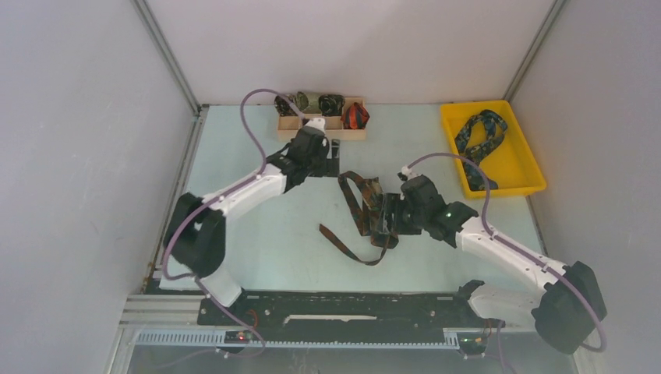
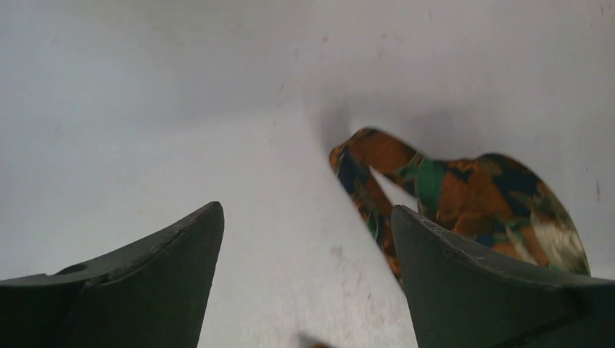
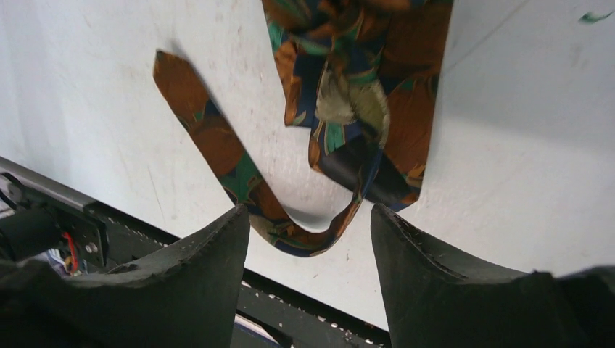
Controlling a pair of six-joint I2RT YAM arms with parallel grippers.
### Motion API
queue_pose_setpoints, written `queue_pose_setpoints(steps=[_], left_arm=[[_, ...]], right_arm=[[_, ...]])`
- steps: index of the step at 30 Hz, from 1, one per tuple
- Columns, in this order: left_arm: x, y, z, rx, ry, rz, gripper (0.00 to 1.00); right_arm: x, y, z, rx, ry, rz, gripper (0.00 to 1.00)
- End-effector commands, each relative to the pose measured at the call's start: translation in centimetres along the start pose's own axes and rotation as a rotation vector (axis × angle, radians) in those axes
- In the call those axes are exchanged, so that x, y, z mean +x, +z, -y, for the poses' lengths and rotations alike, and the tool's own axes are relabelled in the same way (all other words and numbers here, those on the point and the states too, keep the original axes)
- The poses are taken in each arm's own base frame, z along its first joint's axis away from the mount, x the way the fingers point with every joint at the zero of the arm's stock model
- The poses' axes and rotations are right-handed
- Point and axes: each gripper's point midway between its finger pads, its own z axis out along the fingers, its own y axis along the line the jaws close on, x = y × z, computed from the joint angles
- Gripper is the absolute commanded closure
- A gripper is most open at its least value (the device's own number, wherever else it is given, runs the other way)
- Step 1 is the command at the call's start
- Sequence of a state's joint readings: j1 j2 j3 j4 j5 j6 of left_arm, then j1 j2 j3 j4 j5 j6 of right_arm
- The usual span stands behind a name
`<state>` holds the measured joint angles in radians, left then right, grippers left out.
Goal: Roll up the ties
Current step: Flatten out the tie at the center of the board.
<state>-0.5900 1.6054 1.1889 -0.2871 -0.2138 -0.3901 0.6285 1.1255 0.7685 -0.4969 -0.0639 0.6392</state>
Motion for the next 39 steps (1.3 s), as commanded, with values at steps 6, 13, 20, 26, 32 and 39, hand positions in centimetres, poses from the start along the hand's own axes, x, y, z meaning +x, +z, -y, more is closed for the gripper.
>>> queue_pose_setpoints(steps=[6,13,20,26,32,39], left_arm=[[0.1,6.3,3.6,0.158,0.173,-0.088,0.09],[0.9,8.2,4.8,0.244,0.096,-0.108,0.05],[0.6,8.5,6.3,0.39,-0.091,-0.106,0.0],[2.7,11.1,5.4,0.374,-0.126,-0.185,0.04],[4.3,12.3,5.8,0.43,-0.185,-0.246,0.25],[3.5,11.4,5.2,0.421,-0.229,-0.217,0.94]], right_arm=[[1.6,0.9,-2.2,-0.011,-0.026,0.03,0.36],[2.4,1.4,-2.7,-0.034,-0.007,0.023,0.36],[3.4,3.3,-3.0,-0.038,-0.021,-0.022,0.36],[3.9,3.8,-3.4,-0.058,-0.024,-0.051,0.37],[4.1,4.1,-3.2,-0.046,-0.026,-0.059,0.37],[4.3,4.7,-2.9,-0.033,-0.027,-0.069,0.38]])
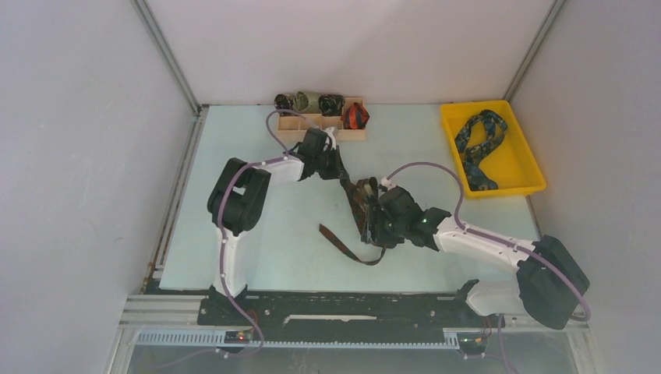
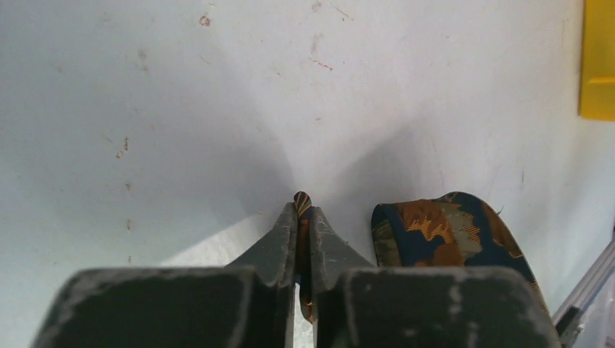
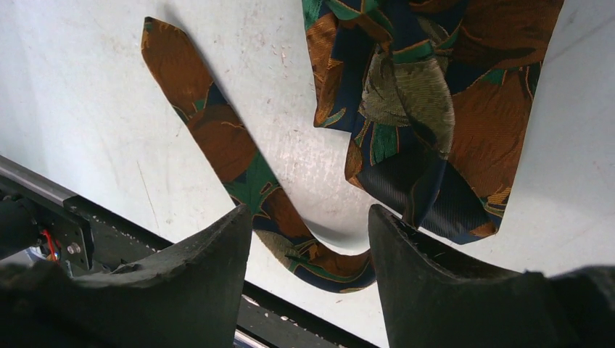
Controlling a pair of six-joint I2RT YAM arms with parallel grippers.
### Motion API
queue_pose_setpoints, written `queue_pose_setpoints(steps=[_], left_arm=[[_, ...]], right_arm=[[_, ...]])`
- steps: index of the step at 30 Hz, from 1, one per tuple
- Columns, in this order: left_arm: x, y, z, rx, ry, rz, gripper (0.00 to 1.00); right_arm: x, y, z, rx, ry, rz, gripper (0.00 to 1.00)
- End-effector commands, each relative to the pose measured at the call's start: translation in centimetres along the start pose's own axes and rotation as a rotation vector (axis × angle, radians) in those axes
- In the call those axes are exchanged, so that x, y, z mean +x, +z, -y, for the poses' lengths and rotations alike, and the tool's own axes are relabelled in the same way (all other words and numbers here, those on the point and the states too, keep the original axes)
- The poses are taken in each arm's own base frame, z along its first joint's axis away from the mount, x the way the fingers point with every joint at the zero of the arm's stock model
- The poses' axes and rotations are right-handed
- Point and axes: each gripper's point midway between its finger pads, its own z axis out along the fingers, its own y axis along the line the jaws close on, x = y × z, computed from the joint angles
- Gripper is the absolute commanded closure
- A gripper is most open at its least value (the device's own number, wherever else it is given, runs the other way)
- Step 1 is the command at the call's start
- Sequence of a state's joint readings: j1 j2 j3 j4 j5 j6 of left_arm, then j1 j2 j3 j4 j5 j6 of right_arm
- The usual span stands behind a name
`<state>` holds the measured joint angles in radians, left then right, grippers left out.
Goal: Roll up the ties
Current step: Flatten out the tie at the center of the board.
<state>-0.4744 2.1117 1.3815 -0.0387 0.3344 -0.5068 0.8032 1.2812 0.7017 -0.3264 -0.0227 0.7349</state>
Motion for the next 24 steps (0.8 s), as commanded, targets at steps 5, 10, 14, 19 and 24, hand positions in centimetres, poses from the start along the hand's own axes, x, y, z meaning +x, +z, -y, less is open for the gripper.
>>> queue_pose_setpoints(steps=[5,10,14,19,24], left_arm=[[-2.8,-5.6,-1.6,-0.073,-0.102,0.147,1.0],[-4.5,-10.7,-4.1,-0.148,-0.162,0.267,1.0],[-4.0,-12.7,-5.8,-0.202,-0.187,0.284,1.0],[-2.9,-14.5,-7.3,-0.231,-0.22,0.293,1.0],[-2.4,-15.7,-6.6,-0.213,-0.211,0.307,1.0]], right_arm=[[-1.4,-0.4,-0.2,-0.009,0.018,0.051,0.38],[-2.3,-1.5,1.3,0.059,0.022,0.113,0.38],[-2.1,-1.6,2.5,0.07,0.074,0.146,0.37],[-2.1,-0.6,3.2,-0.017,0.177,0.145,0.4],[-2.6,1.9,0.4,-0.186,0.184,0.081,0.41]])
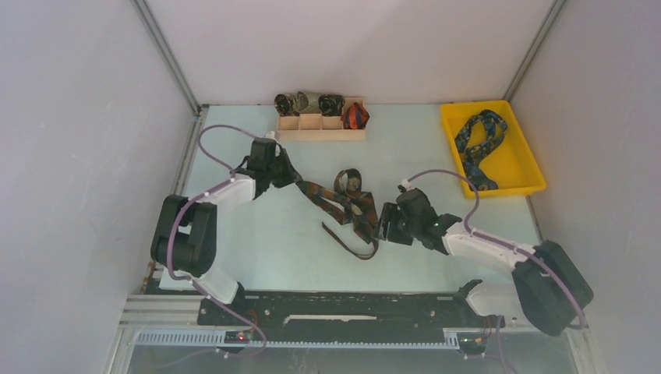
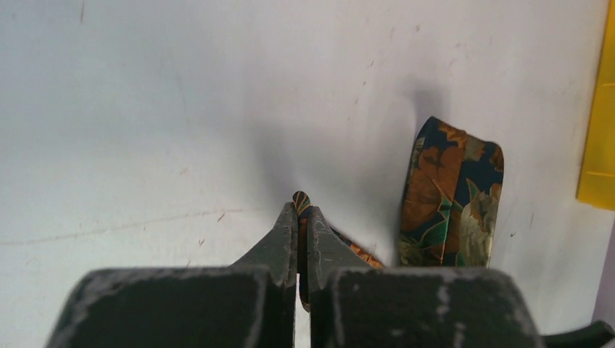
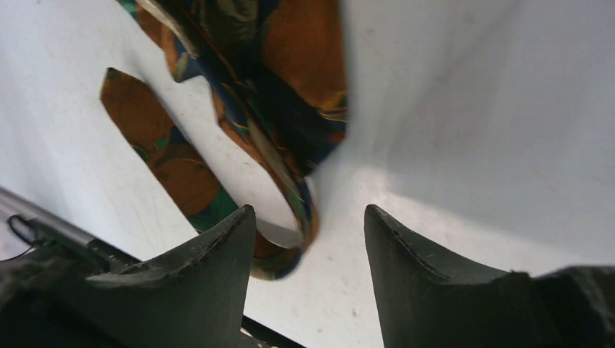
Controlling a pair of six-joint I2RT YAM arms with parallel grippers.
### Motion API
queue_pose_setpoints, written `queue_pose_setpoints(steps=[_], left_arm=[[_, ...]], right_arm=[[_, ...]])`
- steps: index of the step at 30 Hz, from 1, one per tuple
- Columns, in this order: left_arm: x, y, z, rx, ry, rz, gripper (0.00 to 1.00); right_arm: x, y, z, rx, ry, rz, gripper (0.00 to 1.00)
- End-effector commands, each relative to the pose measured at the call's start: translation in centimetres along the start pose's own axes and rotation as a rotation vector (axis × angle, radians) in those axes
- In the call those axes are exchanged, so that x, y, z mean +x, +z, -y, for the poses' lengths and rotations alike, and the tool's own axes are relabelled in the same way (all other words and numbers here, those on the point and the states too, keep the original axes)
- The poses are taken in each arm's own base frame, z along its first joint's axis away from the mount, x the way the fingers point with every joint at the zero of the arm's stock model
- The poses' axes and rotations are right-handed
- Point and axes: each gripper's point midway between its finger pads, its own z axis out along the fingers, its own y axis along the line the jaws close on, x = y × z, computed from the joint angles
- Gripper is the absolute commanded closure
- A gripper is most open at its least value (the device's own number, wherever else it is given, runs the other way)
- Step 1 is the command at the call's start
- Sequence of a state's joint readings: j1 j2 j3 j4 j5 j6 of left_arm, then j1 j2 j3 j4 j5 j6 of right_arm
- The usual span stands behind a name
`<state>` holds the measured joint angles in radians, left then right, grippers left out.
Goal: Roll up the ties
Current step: Flatten out the tie at the center of the board.
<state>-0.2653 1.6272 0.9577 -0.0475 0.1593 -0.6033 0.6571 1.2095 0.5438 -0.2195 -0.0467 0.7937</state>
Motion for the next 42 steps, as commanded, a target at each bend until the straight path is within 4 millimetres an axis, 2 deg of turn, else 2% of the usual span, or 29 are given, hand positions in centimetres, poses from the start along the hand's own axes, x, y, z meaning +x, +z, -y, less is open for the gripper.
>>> queue_pose_setpoints(steps=[1,6,9,14,19,22,25,30,34,38,42], left_arm=[[-1.5,-2.3,1.1,0.032,0.001,0.063,1.0],[-1.9,-4.1,0.9,0.016,0.025,0.09,1.0],[-2.0,-4.9,0.3,-0.009,0.032,0.101,1.0],[-2.0,-6.2,-1.0,-0.046,0.024,0.125,1.0],[-1.5,-6.5,-1.3,-0.044,0.019,0.116,1.0],[-1.2,-6.6,-1.4,-0.037,0.013,0.116,1.0],[-0.9,-6.6,-1.6,-0.04,0.012,0.111,1.0],[-0.3,-6.7,-2.0,-0.051,0.017,0.101,1.0],[0.1,-6.7,-2.3,-0.055,0.021,0.095,1.0],[0.4,-6.9,-2.5,-0.058,0.026,0.094,1.0],[0.3,-7.6,-2.8,-0.077,0.033,0.107,1.0]], right_arm=[[-1.2,2.0,-4.8,-0.23,0.039,-0.021,0.42],[-1.2,4.1,-5.3,-0.281,0.11,-0.065,0.5],[-1.5,4.4,-5.0,-0.286,0.137,-0.071,0.51],[-2.9,2.9,-4.2,-0.286,0.129,-0.044,0.47],[-4.7,1.6,-2.1,-0.165,0.113,0.072,0.41],[-5.6,2.4,-2.2,-0.169,0.126,0.099,0.42],[-6.5,4.1,-2.3,-0.14,0.116,0.072,0.45],[-5.9,7.6,-2.2,-0.087,0.115,-0.022,0.49],[-3.3,9.4,-2.9,-0.028,0.022,-0.15,0.49],[-1.3,9.9,-3.1,0.059,-0.085,-0.183,0.41],[-0.2,9.7,-1.6,0.212,-0.217,-0.2,0.38]])
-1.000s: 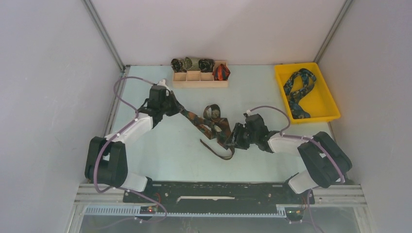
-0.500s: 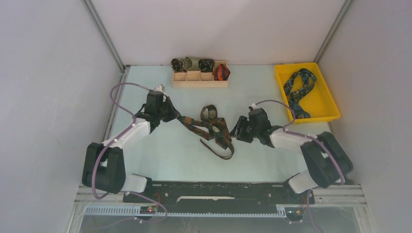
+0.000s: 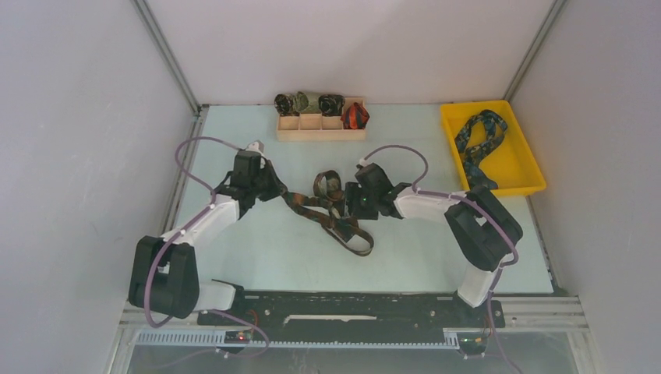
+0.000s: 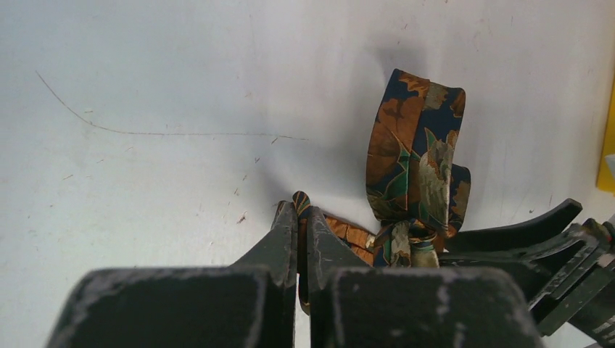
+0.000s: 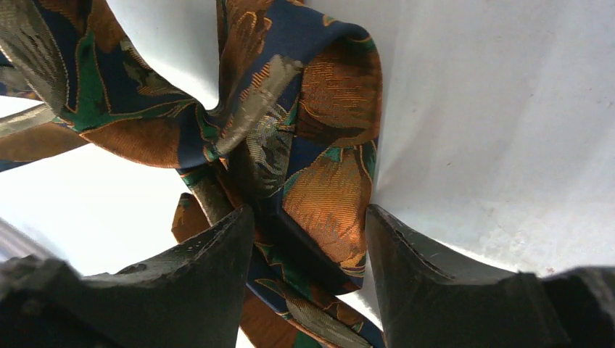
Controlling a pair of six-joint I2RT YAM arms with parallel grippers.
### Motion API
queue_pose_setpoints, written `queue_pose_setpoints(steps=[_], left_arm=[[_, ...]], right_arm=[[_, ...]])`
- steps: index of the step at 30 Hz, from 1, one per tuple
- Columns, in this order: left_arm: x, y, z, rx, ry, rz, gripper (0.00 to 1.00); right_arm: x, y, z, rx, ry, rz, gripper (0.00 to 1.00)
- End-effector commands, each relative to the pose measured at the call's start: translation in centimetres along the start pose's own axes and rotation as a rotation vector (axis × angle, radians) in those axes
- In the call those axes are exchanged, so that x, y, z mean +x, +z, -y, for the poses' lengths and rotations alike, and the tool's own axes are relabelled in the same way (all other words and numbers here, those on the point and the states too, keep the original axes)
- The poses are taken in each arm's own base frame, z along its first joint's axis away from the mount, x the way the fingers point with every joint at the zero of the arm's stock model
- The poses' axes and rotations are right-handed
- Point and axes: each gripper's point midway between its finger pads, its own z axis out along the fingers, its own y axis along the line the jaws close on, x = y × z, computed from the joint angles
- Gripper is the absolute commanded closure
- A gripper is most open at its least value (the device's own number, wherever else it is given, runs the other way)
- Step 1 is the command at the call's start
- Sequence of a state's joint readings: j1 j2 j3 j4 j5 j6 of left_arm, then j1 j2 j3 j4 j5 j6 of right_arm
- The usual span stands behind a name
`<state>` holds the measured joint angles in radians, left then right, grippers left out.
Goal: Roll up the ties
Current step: Flatten out the tie at the center of the board.
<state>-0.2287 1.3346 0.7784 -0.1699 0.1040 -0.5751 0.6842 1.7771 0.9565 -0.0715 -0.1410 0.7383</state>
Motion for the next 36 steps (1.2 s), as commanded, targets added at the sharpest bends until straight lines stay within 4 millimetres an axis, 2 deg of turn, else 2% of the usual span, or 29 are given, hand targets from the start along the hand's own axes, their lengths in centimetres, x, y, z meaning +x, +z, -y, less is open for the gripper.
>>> queue_pose_setpoints(steps=[1,5,10,14,23,26,32,36], left_arm=[[-1.5,-1.5,-0.2,-0.014,0.026,0.074,1.0],[-2.2,-3.2,-0.9,-0.06,0.01,0.132,1.0],[-5.2,-7.1,-1.6,-0.132,0.017,0.279,1.0],[-7.7,-8.7,-1.3,-0.169,0.039,0.335,1.0],[-12.9,-9.0,1.3,-0.165,0.052,0.377,1.0],[-15.3,-9.6,2.2,-0.176,0.072,0.411,1.0],[-19.0,-10.1,2.6,-0.232,0.115,0.449,1.0],[-20.8,-9.4,2.1,-0.283,0.129,0.465,0.99]], right_arm=[[4.5,0.3,5.6,0.322,-0.168,-0.148,0.39],[6.0,0.4,6.5,0.445,-0.269,-0.207,0.4],[8.1,0.4,8.2,0.518,-0.345,-0.289,0.42],[8.9,0.0,9.5,0.557,-0.378,-0.332,0.44],[10.2,0.0,10.2,0.555,-0.412,-0.383,0.46],[10.7,0.0,10.5,0.558,-0.424,-0.393,0.47],[11.3,-0.5,11.7,0.597,-0.449,-0.407,0.47],[12.0,-0.8,12.2,0.601,-0.459,-0.429,0.48]])
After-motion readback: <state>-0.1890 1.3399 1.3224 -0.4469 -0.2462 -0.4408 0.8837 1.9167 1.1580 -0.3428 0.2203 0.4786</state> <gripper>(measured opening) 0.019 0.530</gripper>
